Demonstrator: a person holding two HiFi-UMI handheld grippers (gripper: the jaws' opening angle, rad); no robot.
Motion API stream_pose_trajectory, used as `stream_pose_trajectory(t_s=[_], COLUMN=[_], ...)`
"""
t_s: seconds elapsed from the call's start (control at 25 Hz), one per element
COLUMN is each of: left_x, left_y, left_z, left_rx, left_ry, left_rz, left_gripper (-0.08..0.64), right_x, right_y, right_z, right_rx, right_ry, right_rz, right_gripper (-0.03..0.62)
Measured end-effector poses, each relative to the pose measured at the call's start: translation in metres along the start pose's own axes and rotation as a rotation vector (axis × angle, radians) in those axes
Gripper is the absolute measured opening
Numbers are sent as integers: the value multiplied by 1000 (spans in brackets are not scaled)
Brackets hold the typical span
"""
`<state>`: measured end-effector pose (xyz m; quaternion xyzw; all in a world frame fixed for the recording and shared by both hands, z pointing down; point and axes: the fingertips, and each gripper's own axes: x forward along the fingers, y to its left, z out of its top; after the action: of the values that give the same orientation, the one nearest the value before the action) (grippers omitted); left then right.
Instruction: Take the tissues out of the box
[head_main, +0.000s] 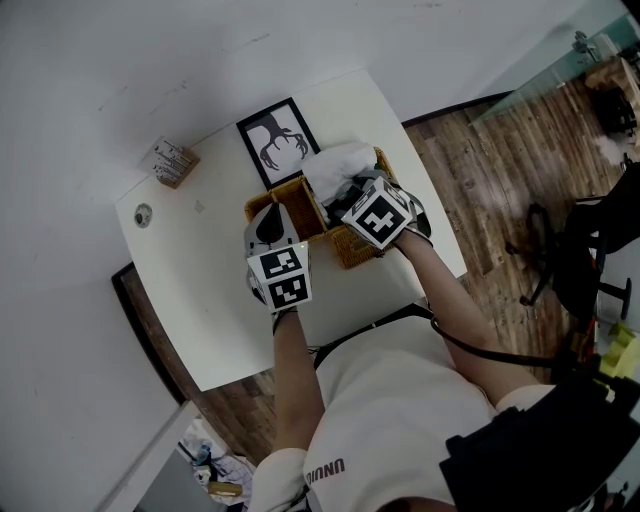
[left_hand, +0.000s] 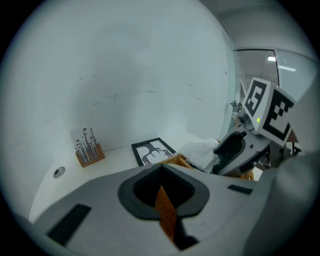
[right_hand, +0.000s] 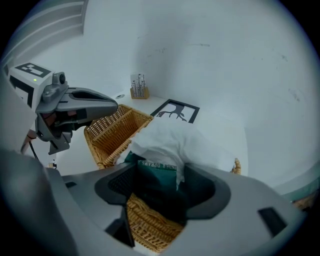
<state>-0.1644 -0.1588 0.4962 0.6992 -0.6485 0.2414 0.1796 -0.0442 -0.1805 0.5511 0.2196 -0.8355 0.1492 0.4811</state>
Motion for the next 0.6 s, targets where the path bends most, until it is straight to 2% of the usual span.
stream_pose_trajectory(t_s=[0.4,0.6], left_x=[-2,-2], left_y=[-2,-1], left_z=[1,1], left_rx=[-9,-13], left_ry=[-4,-6], left_rz=[-4,-4], left_gripper=[12,12], right_x=[-1,-2], right_y=[1,4], right_z=[-4,-5], right_rx=[-53,-104], right_ry=[31,37], right_rz=[-9,-8], right_gripper=[256,185])
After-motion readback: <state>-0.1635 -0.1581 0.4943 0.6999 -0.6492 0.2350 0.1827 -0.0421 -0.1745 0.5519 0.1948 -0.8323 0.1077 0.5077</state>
